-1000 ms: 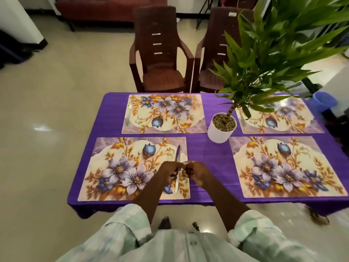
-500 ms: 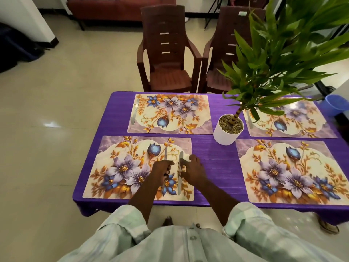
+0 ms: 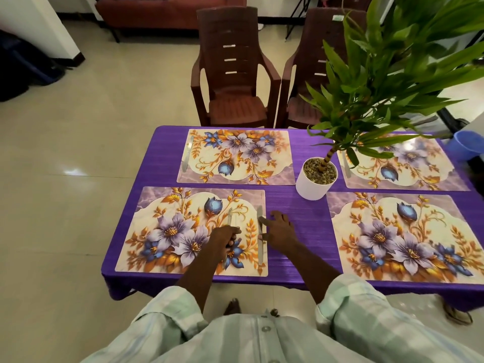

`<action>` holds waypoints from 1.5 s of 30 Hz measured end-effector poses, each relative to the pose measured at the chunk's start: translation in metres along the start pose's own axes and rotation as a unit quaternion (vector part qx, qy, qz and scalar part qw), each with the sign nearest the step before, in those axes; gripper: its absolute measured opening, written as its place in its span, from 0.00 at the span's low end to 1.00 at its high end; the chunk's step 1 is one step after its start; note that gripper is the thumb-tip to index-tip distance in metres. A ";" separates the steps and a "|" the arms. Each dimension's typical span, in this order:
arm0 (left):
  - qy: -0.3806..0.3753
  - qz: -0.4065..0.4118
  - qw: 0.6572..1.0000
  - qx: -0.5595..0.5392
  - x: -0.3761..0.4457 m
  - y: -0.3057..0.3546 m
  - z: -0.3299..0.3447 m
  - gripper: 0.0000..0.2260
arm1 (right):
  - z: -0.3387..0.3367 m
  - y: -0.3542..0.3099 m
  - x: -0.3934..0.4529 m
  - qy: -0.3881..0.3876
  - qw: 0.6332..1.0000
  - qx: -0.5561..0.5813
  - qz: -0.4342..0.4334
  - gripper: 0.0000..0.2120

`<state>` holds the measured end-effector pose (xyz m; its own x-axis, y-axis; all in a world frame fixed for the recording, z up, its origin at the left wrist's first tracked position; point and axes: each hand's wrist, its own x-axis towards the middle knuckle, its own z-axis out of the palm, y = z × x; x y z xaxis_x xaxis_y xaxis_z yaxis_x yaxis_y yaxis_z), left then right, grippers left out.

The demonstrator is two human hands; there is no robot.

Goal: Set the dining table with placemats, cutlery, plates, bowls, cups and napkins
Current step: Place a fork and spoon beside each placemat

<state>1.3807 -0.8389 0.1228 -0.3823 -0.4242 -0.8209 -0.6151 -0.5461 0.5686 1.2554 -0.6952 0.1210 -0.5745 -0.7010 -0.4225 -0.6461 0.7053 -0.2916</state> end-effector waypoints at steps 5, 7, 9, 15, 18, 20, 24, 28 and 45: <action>-0.005 -0.015 1.000 -0.005 0.001 -0.001 -0.002 0.14 | 0.000 -0.002 0.001 -0.003 1.000 -0.008 0.004 0.30; -0.010 -0.014 1.000 -0.015 0.001 -0.001 -0.002 0.10 | -0.001 -0.003 0.002 -0.004 1.000 -0.009 0.004 0.30; -0.011 -0.015 1.000 -0.017 0.000 -0.002 -0.003 0.10 | 0.000 -0.002 0.003 -0.006 1.000 -0.008 0.007 0.30; -0.015 -0.006 1.000 -0.002 -0.003 0.001 0.000 0.09 | -0.001 0.002 0.004 0.000 0.999 0.034 0.009 0.34; -0.029 0.014 0.999 -0.028 -0.005 0.001 0.004 0.08 | -0.001 0.008 0.003 0.031 0.993 0.115 0.007 0.34; -0.041 0.025 0.997 -0.057 -0.008 0.003 0.009 0.09 | -0.002 0.011 0.000 0.061 0.979 0.190 0.032 0.32; -0.085 0.040 0.991 -0.089 -0.019 0.013 0.032 0.15 | 0.000 0.022 -0.012 0.128 0.946 0.280 0.104 0.22; -0.156 0.068 0.973 -0.157 -0.024 0.010 0.067 0.07 | 0.006 0.041 -0.035 0.179 0.924 0.303 0.149 0.14; -0.195 0.082 0.976 0.046 -0.053 -0.012 0.309 0.02 | -0.022 0.245 -0.128 0.250 0.836 0.432 0.230 0.08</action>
<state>1.1950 -0.5863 0.1438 -0.7030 -0.1841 -0.6870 -0.5761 -0.4190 0.7018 1.1594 -0.4350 0.1230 -0.9398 -0.1401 -0.3116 0.1793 0.5742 -0.7988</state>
